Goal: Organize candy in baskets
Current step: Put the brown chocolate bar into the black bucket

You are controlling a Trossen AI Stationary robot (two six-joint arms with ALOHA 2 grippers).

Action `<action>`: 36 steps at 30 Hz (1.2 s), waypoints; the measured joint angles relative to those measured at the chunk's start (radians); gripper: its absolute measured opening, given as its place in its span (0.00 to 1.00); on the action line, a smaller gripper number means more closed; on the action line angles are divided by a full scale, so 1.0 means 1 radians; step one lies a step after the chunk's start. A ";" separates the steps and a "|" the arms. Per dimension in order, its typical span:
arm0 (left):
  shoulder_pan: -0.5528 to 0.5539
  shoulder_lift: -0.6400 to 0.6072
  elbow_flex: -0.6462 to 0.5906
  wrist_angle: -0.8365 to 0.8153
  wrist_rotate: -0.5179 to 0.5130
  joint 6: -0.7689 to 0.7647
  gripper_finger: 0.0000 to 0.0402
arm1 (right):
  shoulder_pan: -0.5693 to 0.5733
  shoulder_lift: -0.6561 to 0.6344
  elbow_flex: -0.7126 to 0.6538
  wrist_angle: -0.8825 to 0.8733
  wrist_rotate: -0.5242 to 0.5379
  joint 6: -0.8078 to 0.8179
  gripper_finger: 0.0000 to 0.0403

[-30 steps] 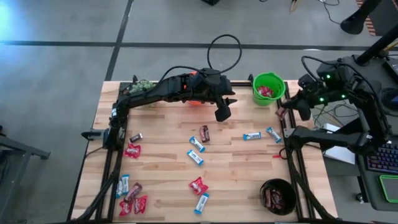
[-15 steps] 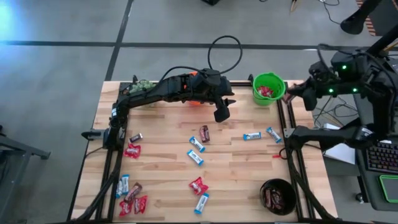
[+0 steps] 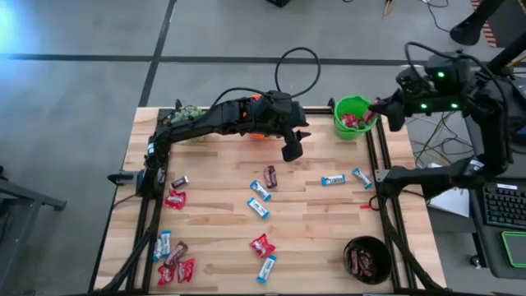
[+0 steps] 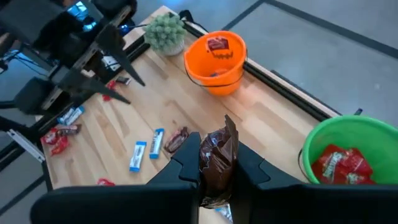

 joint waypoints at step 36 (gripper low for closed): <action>0.029 -0.030 0.000 -0.120 -0.002 0.053 0.30 | 0.126 -0.158 -0.459 0.194 -0.010 0.166 0.07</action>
